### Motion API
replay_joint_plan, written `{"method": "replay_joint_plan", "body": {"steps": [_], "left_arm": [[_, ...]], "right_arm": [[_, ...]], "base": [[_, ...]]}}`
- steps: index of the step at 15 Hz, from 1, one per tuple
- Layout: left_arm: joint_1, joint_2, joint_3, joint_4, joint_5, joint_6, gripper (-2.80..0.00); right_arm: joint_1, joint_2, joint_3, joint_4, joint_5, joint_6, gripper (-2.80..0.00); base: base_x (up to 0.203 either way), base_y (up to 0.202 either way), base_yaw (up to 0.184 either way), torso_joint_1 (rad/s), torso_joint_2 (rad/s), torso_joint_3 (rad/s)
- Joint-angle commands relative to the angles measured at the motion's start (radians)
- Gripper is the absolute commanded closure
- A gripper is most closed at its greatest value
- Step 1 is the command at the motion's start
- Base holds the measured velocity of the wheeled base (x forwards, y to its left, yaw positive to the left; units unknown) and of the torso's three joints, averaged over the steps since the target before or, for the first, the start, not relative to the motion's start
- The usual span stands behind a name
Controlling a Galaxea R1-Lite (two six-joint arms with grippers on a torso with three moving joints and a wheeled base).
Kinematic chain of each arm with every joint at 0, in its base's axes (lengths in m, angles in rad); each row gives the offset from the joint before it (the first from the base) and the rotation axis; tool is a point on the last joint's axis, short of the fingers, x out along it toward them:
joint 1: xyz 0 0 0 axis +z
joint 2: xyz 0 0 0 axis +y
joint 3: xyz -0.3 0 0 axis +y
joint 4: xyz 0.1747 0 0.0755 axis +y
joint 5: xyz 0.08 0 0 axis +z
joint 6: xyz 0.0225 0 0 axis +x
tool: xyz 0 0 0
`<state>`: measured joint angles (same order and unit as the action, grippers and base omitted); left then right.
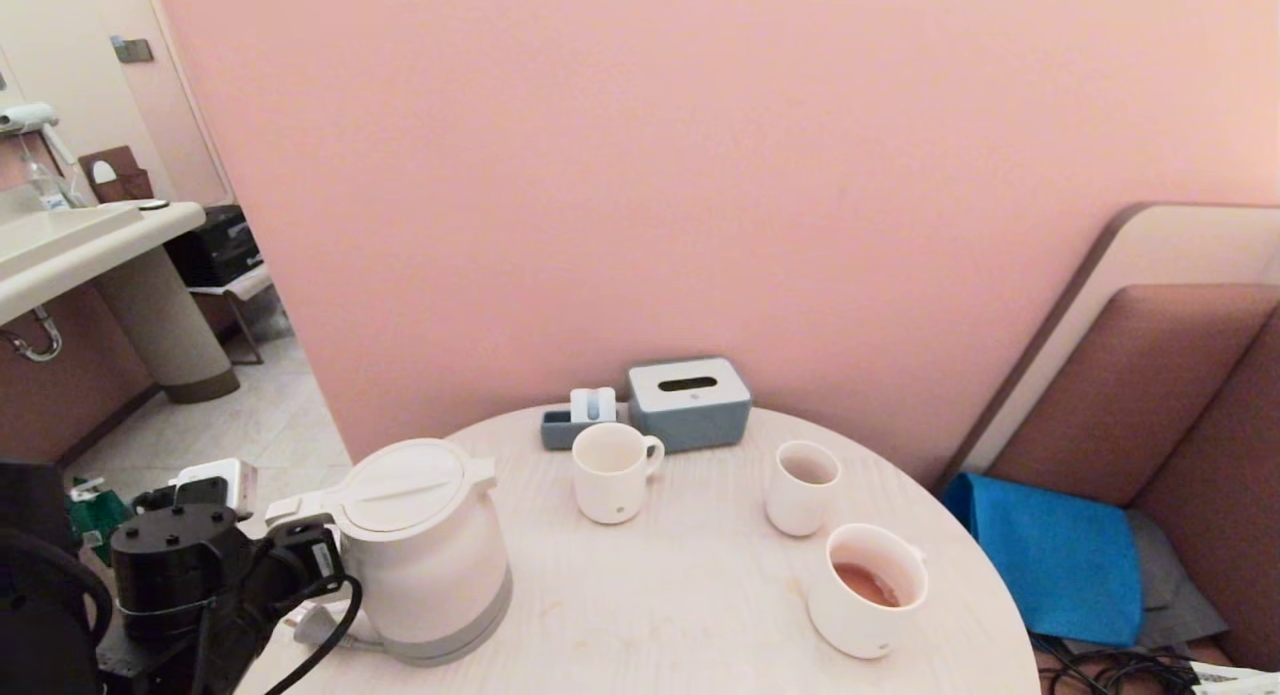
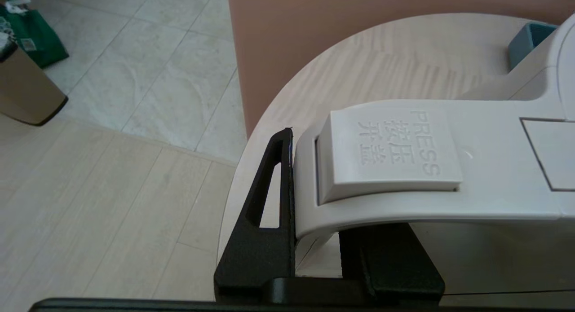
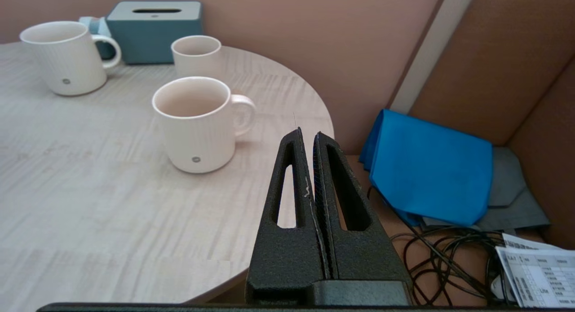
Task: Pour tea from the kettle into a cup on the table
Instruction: Put down the kettle on the table
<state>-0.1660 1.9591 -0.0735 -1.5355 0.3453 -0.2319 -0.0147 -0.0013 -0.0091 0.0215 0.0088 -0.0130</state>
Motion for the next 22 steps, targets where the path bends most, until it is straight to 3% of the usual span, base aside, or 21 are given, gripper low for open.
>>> {"method": "replay_joint_plan", "body": {"steps": [1,15,16,17,22], "left_arm": [[0.0,0.022,0.008,-0.034,-0.002,0.0,0.0],[-0.001,-0.008,0.014,-0.034,-0.002,0.016,0.0],[-0.001,-0.005,0.014,-0.034,-0.002,0.016,-2.36],[-0.001,-0.003,0.012,-0.034,-0.002,0.017,-2.8],[-0.001,-0.008,0.008,-0.034,-0.002,0.019,-2.8]], "right_arm": [[0.001,0.001,0.0,0.0,0.0,0.0,0.0],[-0.001,0.001,0.0,0.0,0.0,0.0,0.0],[0.0,0.001,0.0,0.001,0.0,-0.001,0.0],[0.001,0.001,0.0,0.0,0.0,-0.001,0.0],[0.001,0.001,0.0,0.0,0.0,-0.001,0.0]], "base": [[0.0,0.0,0.0,0.0,0.0,0.0],[0.0,0.0,0.0,0.0,0.0,0.0],[0.0,0.0,0.0,0.0,0.0,0.0],[0.0,0.0,0.0,0.0,0.0,0.0],[0.0,0.0,0.0,0.0,0.0,0.0]]}}
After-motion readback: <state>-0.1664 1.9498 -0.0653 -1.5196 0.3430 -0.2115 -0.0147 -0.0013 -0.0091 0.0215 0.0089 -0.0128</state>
